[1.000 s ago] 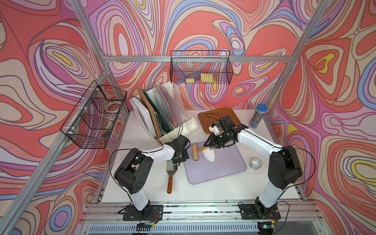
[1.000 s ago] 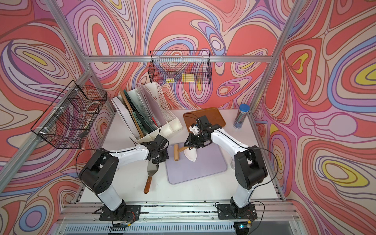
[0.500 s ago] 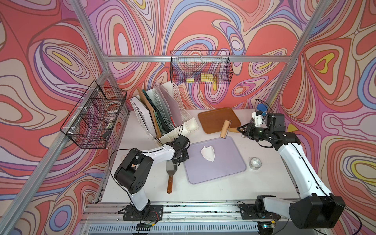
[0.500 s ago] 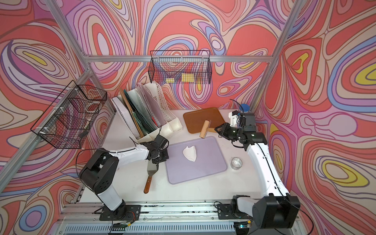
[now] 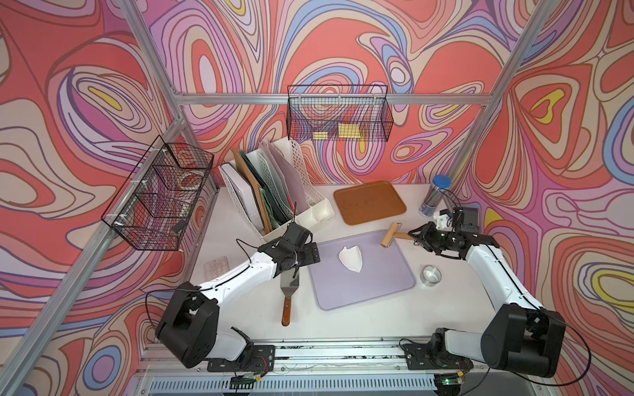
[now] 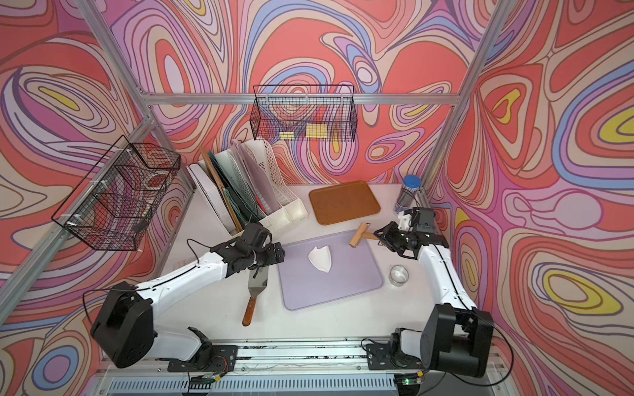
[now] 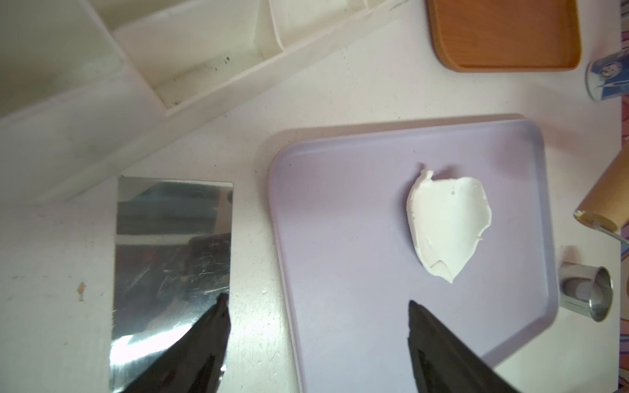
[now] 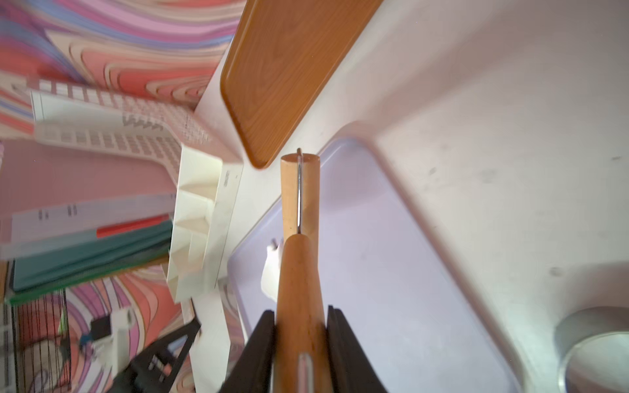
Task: Roll out the dumpling wrappers from the dough
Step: Place the rolling pin at the center of the board.
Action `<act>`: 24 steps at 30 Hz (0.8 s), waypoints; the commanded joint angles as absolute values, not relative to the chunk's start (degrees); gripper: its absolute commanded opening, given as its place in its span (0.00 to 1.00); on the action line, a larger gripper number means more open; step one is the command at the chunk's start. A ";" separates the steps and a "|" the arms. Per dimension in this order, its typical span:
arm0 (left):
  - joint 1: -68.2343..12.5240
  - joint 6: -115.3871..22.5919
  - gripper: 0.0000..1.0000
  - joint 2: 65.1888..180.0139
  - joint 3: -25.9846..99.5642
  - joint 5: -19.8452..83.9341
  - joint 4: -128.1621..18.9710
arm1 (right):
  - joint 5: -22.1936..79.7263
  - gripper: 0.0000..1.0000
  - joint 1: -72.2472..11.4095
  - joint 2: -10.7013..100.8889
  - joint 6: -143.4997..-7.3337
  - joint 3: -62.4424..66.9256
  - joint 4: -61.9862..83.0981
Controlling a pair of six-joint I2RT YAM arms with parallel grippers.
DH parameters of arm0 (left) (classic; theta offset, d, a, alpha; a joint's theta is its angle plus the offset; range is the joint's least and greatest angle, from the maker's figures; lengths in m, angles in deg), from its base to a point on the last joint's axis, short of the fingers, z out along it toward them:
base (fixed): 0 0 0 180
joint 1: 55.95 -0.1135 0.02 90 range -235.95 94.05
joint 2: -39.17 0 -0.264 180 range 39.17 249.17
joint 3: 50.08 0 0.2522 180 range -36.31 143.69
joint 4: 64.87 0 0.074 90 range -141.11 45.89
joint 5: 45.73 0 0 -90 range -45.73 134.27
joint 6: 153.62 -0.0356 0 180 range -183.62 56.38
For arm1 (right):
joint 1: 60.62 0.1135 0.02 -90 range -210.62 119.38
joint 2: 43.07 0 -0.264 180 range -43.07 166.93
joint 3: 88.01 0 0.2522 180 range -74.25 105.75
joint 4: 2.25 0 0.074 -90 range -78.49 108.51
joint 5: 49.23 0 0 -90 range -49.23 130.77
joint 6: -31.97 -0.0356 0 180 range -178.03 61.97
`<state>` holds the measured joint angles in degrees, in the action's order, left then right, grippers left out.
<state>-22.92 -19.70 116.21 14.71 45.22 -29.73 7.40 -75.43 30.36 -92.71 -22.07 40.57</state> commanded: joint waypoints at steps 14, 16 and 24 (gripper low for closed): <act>-24.05 -25.80 1.00 102.02 9.21 53.80 -22.66 | 8.88 0.06 -82.66 51.82 -111.53 -28.52 2.17; -24.05 -25.93 1.00 102.60 9.12 52.45 -22.74 | 9.15 0.17 -82.67 53.94 -108.63 -26.62 6.58; -24.06 -27.21 1.00 106.62 9.14 46.23 -27.27 | 25.77 0.52 -83.19 54.67 -92.50 -14.79 31.20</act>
<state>-23.79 -25.73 104.97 9.55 49.77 -24.94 16.56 -82.86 54.64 -100.58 -18.28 19.98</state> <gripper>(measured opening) 0.997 0.506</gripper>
